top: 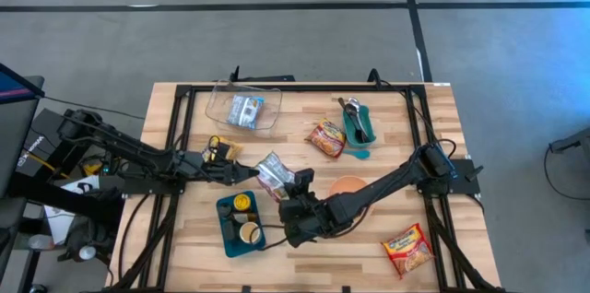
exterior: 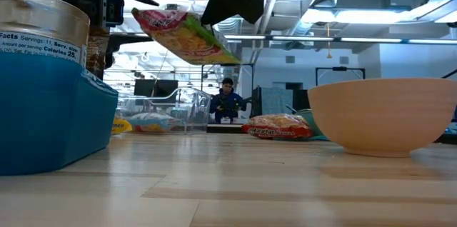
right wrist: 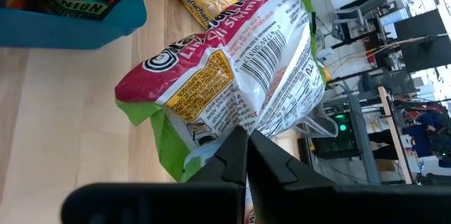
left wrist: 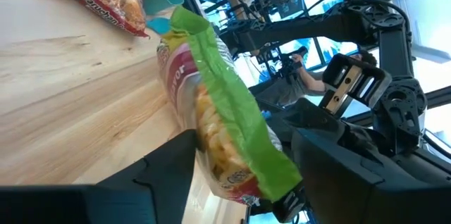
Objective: Pick & Place Food Item
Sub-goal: Put the green noodle pack into the transparent bin
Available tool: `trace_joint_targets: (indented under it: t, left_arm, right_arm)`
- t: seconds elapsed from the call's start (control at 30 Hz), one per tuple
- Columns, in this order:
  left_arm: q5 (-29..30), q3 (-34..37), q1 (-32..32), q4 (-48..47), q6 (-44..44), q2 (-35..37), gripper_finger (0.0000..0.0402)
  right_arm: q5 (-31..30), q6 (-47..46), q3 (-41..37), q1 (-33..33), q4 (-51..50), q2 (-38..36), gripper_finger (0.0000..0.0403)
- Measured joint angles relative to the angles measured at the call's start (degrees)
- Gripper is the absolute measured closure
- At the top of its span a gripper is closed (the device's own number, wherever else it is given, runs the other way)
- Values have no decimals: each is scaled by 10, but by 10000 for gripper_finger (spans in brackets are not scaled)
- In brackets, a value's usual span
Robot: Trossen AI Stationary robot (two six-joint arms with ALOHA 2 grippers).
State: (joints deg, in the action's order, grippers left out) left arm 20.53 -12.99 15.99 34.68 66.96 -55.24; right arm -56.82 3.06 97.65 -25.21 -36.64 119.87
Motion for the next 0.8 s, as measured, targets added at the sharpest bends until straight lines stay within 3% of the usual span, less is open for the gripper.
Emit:
trace_joint_targets:
  t: [0.17, 0.8]
  left_arm:
    - [0, 0, 0, 0, -3, 0, 206]
    - [0, 0, 0, -26, -5, 0, 317]
  right_arm:
    - [28, 4, 0, 2, 2, 0, 403]
    - [30, 6, 0, 2, 2, 1, 403]
